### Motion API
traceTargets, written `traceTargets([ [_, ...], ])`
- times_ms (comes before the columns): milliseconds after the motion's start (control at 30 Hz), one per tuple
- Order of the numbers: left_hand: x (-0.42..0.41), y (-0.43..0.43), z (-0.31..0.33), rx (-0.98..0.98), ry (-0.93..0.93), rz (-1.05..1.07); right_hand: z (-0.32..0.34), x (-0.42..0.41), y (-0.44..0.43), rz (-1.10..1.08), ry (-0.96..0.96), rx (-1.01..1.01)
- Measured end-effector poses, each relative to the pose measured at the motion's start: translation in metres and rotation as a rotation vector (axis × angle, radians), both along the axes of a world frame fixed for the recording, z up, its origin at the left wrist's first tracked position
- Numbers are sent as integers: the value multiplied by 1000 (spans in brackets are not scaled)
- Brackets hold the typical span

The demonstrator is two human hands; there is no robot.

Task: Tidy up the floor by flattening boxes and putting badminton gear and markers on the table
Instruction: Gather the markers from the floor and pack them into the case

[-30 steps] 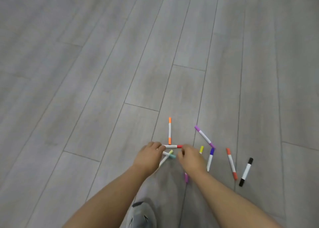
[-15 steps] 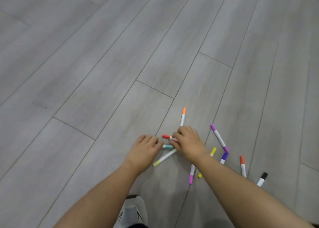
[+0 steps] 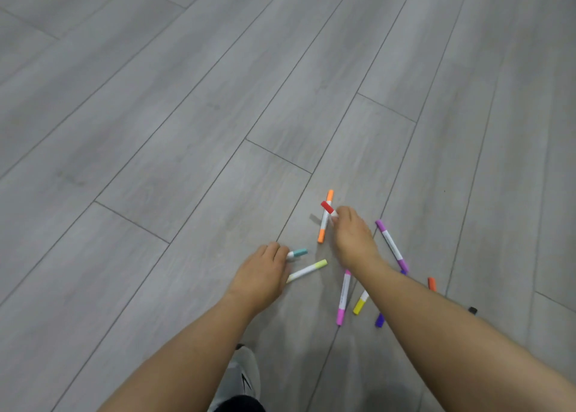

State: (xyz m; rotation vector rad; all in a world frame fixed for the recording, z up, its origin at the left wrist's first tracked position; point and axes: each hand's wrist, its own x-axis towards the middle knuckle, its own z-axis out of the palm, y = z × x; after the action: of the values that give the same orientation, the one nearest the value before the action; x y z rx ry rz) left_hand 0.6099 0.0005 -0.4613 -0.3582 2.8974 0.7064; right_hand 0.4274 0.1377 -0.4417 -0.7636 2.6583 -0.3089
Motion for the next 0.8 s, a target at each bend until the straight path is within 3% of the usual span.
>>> traceTargets([
  [167,-23,20,-2,-39,-105,-157,-3,-15,-7,-197,-149,-16],
  [333,-25,27,-6,-142,1,-297,-10,-23,-26,-243,-197,-6],
  [467,-15,20,-10,-195,84,-254,-11,-22,-33,-239,-184,50],
  [567,-12,15,-6,-283,6,-154,-11,-20,-39,-221,-153,116],
  [800,-28,12,9,-232,-44,-22,6,-30,-28,-176,-94,177],
])
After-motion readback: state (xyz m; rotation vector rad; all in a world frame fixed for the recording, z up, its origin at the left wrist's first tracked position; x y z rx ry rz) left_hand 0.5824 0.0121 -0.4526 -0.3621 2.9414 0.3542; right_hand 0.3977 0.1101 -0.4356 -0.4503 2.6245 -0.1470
